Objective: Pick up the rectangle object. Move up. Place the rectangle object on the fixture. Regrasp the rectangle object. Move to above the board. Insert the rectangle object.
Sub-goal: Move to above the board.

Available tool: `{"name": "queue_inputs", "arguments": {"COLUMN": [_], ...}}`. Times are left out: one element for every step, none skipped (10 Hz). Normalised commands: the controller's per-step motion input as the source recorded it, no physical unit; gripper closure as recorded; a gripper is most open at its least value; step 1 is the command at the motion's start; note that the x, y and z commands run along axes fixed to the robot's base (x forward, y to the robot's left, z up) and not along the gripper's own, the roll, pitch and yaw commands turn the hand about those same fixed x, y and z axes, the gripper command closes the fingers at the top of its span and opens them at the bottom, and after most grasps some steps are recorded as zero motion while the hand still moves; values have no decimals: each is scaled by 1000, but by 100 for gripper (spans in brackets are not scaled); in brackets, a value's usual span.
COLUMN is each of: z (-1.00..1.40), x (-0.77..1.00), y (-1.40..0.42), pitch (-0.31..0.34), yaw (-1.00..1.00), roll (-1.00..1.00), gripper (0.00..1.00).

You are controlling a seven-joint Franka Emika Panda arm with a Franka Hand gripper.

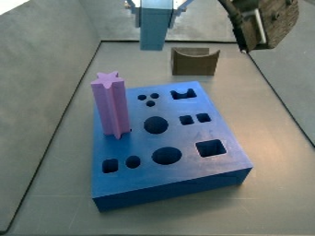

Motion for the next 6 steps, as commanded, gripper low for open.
{"name": "queue_inputs", "arguments": {"z": [-15,-1,7,12,11,15], "x": [-120,-85,-64,-48,-43,-47], "y": [-63,-8,23,35,36,40], "pitch": [-76,-70,-63,-53,-48,-41], "yaw": [-150,-144,-141,-133,-130,-118], "roll": [-1000,-1000,-1000,-1000,-1000,-1000], "gripper": [100,100,100,100,100,100]}}
